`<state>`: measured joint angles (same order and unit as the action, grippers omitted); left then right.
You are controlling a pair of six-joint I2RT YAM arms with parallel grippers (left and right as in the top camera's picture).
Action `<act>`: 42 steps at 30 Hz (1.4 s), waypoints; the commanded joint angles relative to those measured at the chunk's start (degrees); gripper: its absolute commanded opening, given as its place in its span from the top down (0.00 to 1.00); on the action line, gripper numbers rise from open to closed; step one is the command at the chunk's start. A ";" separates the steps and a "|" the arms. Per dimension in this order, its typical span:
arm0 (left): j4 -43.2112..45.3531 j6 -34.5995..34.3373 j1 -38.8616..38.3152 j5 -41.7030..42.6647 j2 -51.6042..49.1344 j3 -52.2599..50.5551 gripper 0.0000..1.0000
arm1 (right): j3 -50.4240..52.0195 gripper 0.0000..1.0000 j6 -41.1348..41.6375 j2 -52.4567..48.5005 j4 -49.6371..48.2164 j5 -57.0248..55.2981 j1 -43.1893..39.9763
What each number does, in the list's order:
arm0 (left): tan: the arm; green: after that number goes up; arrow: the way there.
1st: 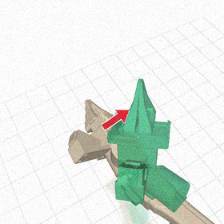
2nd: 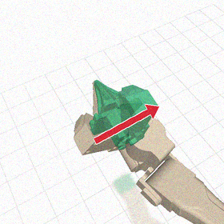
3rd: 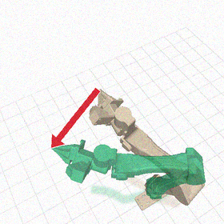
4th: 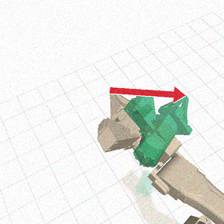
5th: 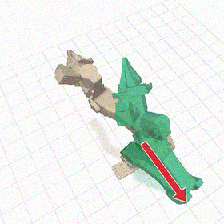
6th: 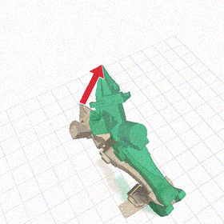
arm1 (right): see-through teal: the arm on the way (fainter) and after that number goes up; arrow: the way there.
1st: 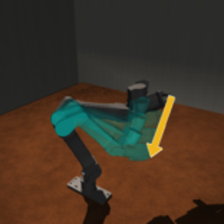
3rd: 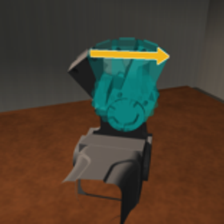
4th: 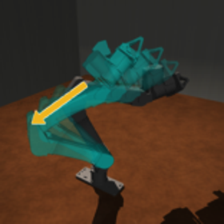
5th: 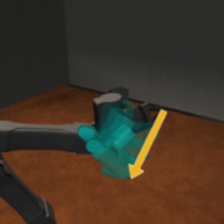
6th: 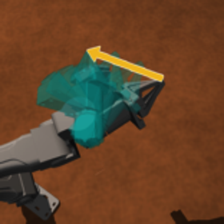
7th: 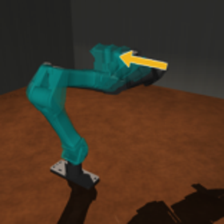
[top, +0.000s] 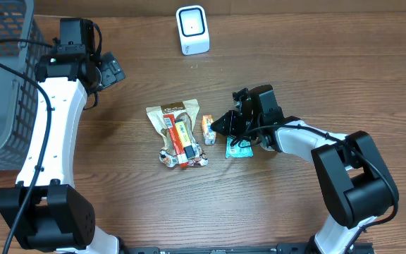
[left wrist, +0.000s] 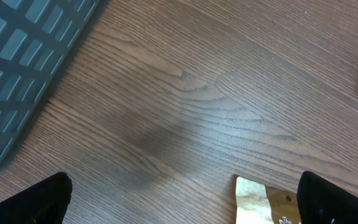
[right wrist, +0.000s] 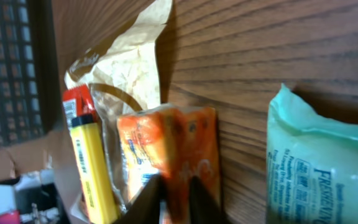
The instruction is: Scan the item barcode
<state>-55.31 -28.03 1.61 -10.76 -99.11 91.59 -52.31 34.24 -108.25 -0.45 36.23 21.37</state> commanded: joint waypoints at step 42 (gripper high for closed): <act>0.04 1.25 0.24 -0.13 0.50 0.31 0.00 | -18.88 0.22 -15.26 1.95 33.97 -40.72 17.31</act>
<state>-55.31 -28.03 1.61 -10.76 -99.11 91.59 -70.39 19.35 -105.23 34.30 -2.35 38.54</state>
